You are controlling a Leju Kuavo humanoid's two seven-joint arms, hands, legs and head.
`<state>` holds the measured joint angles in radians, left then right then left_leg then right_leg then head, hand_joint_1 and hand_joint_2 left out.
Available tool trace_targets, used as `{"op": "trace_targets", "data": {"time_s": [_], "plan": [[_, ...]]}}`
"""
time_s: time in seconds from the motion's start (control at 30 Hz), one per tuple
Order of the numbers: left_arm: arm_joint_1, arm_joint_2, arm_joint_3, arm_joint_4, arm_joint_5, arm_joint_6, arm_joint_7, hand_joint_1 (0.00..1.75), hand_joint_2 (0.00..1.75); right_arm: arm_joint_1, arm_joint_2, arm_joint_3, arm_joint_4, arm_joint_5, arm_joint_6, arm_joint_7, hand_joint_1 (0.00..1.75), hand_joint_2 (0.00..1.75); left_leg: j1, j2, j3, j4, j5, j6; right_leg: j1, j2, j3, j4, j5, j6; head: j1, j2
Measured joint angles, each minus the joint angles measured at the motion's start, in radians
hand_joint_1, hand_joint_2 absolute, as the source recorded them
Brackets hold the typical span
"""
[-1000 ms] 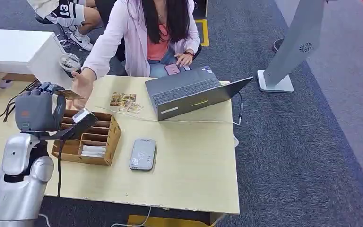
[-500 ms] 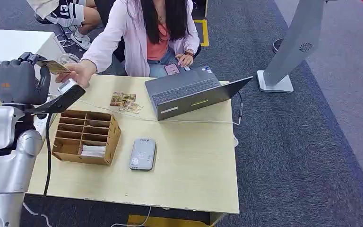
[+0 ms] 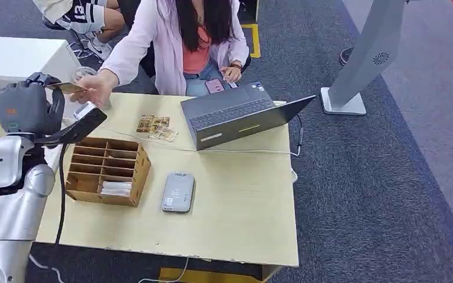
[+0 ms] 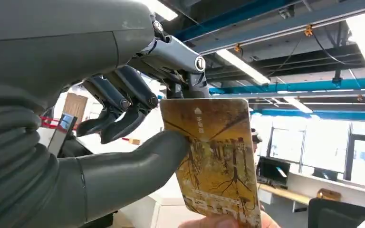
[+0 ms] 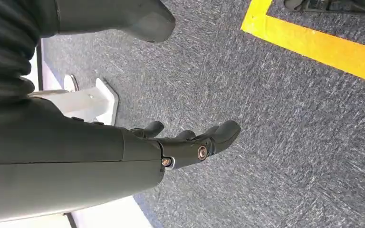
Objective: Pass the card to the sensor for recognition and then transmit it.
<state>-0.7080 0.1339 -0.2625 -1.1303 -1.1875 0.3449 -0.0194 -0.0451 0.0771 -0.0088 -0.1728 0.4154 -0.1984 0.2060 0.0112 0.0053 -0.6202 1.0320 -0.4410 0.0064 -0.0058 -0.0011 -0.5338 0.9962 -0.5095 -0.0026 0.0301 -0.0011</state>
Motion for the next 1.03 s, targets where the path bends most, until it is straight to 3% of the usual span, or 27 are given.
{"op": "trace_targets", "data": {"time_s": [0.33, 0.43, 0.7, 0.73, 0.8, 0.9, 0.97, 1.03], "plan": [[0.013, 0.0, 0.0, 0.001, 0.015, 0.009, 0.017, 0.0, 1.75, 0.0, 0.0, -0.001, 0.0, 0.006, 0.0, -0.002, 0.0, 1.75, 0.0, 0.0, 0.0, 0.0, 0.0, 0.0, 0.0, 0.0, 0.0, 0.0, 0.0, 0.0, 0.0, 0.0], [0.035, 0.001, 0.0, -0.007, 0.056, 0.038, -0.019, 0.0, 1.75, 0.0, 0.0, -0.002, 0.0, 0.004, -0.001, -0.002, 0.0, 1.75, 0.0, 0.0, 0.0, 0.0, 0.0, 0.0, 0.0, 0.0, 0.001, 0.0, 0.0, 0.0, 0.0, 0.0], [0.295, 0.019, 0.032, -0.255, 0.19, 0.147, -0.12, 0.0, 1.75, 0.005, 0.0, -0.026, 0.0, -0.008, -0.019, 0.006, 0.0, 1.75, 0.0, 0.0, -0.001, 0.0, -0.001, 0.0, 0.0, 0.0, 0.0, 0.0, -0.002, 0.001, -0.001, 0.0], [0.317, 0.022, 0.035, -0.276, 0.192, 0.148, -0.127, 0.0, 1.75, 0.005, 0.0, -0.028, 0.0, -0.008, -0.02, 0.006, 0.0, 0.0, 0.0, -0.001, -0.001, 0.0, -0.001, 0.0, 0.0, -0.001, 0.0, 0.0, -0.002, 0.001, 0.0, 0.0], [0.352, 0.025, 0.043, -0.314, 0.213, 0.153, -0.139, 0.0, 1.75, 0.005, 0.0, -0.033, 0.0, -0.009, -0.022, 0.006, 0.0, 0.0, 0.0, -0.001, -0.001, -0.001, -0.001, 0.0, 0.0, -0.001, 0.0, 0.0, -0.002, 0.0, -0.001, 0.0], [0.456, 0.03, 0.066, -0.411, 0.304, 0.201, -0.22, 0.0, 1.75, 0.006, 0.0, -0.043, 0.0, -0.022, -0.03, 0.006, 0.0, 0.0, 0.0, 0.002, 0.0, -0.001, -0.002, 0.0, 0.0, 0.002, 0.001, 0.0, -0.002, 0.0, 0.0, 0.0], [0.579, 0.029, 0.092, -0.513, 0.42, 0.252, -0.33, 0.0, 1.75, 0.01, 0.0, -0.058, 0.0, -0.034, -0.039, 0.009, 0.0, 0.0, -0.001, 0.005, 0.001, -0.001, -0.003, -0.001, 0.0, 0.006, 0.0, 0.0, -0.002, 0.0, -0.002, 0.0], [0.726, 0.018, 0.123, -0.629, 0.539, 0.319, -0.487, 0.0, 1.75, 0.016, 0.0, -0.07, 0.0, -0.04, -0.042, 0.011, 0.0, 0.0, 0.0, 0.006, 0.001, -0.001, -0.006, -0.001, 0.0, 0.007, -0.001, -0.001, -0.004, 0.001, -0.002, 0.0]]}}
